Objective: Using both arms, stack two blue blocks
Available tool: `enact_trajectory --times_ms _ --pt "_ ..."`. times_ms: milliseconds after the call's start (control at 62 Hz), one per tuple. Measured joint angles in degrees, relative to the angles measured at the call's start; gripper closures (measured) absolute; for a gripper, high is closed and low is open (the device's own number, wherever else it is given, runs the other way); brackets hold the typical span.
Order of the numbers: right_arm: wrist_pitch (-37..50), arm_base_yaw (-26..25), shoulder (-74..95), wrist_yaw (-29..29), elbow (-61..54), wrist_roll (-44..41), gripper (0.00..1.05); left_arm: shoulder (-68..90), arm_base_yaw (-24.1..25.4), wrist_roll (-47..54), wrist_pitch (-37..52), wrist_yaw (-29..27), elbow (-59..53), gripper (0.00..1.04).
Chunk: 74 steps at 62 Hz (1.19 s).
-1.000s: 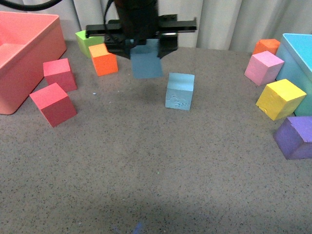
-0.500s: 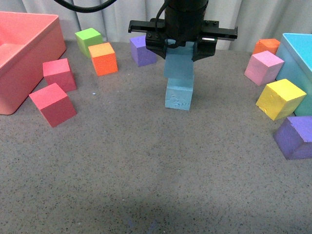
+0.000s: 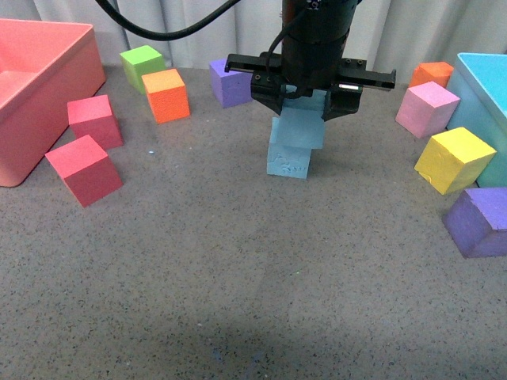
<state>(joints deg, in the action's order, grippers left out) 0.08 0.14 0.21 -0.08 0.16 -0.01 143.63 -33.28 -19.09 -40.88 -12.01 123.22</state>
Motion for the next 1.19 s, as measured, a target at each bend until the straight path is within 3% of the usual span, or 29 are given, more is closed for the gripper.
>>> enact_trajectory --times_ms 581,935,1194 --pt "0.0 0.0 0.0 0.0 0.0 0.0 0.1 2.27 0.15 1.31 -1.57 -1.09 3.37 0.6" --pt "0.0 0.0 0.0 0.0 0.0 0.02 0.1 2.19 0.28 1.25 -1.84 -0.26 3.76 0.05" --pt "0.0 0.0 0.0 0.0 0.0 0.02 0.1 -1.6 0.59 1.46 -0.66 -0.48 1.38 0.07"
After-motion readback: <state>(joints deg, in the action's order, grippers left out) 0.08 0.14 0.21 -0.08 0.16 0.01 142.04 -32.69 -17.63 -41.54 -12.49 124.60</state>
